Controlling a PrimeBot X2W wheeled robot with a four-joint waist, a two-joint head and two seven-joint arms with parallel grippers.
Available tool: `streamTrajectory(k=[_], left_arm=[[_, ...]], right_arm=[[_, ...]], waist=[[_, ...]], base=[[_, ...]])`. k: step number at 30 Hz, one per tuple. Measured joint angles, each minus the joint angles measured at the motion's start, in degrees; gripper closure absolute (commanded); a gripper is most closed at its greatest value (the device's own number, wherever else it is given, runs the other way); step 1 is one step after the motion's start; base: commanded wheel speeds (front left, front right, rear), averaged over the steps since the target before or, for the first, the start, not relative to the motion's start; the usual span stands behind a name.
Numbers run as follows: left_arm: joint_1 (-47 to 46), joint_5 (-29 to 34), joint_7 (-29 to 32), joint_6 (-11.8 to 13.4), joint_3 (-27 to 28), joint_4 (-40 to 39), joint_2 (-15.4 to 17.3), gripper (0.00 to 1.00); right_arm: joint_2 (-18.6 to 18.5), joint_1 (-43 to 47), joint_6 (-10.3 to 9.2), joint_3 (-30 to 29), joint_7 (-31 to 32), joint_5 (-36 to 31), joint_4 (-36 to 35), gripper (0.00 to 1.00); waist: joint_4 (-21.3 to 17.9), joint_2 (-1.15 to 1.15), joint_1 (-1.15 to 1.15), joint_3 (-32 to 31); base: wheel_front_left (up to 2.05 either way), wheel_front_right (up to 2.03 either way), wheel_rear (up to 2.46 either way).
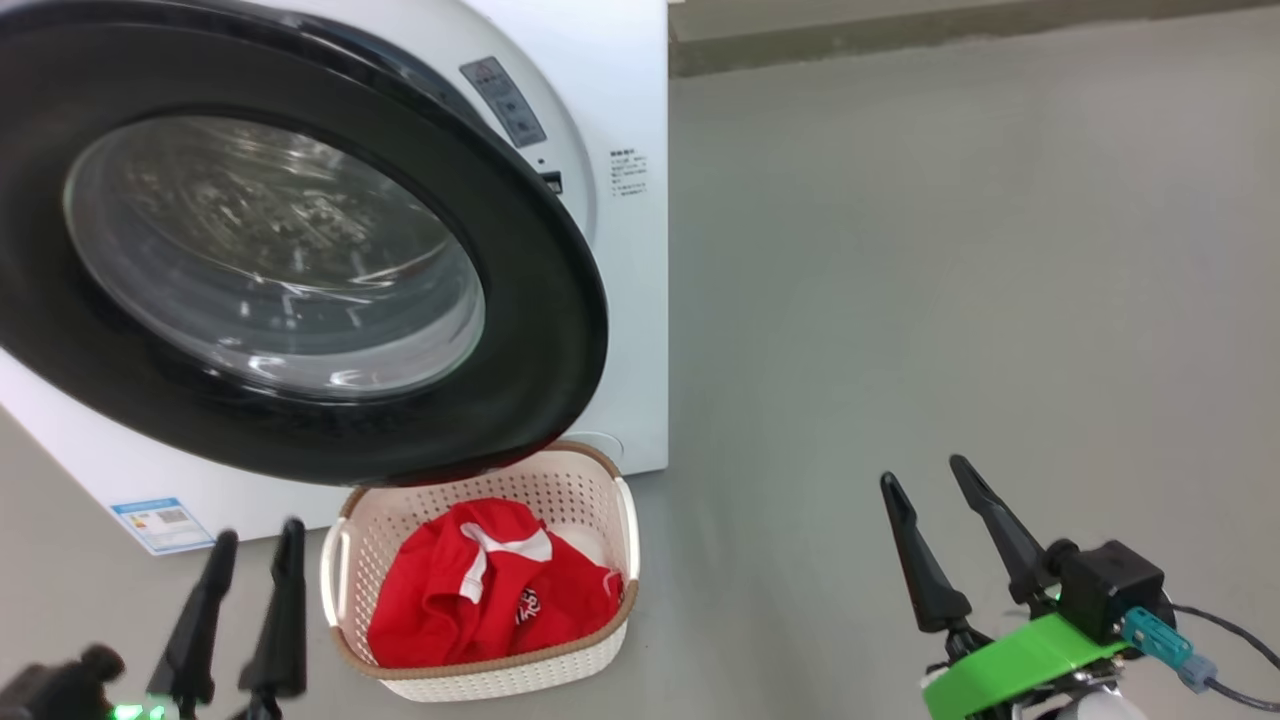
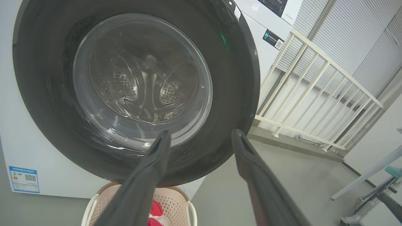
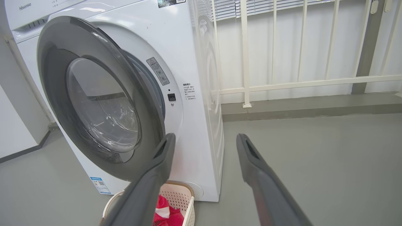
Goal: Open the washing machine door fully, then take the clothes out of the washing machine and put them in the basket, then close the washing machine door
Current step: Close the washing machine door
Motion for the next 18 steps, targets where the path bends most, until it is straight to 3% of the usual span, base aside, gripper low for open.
streamTrajectory(k=[7,14,18], left_arm=[[5.91,13.82,-0.07,0.58,2.79,-2.33,-0.21,0.0],[9.59,25.68,-0.07,-0.32,6.34,-2.52,-4.16,0.0],[11.07,29.04,-0.07,-1.19,8.03,-0.52,-6.45,0.0]], right_arm=[[0.04,2.86,0.0,-1.82,0.0,-2.46,-1.07,0.0],[0.11,4.58,0.0,-2.94,0.0,-3.03,-1.48,0.0],[0.15,4.97,0.0,-2.69,0.0,-3.41,-1.05,0.0]], waist=[[1.58,0.0,0.0,-1.92],[2.73,0.0,0.0,-2.9],[2.72,0.0,0.0,-3.07]], base=[[0.0,0.0,0.0],[0.0,0.0,0.0],[0.0,0.0,0.0]])
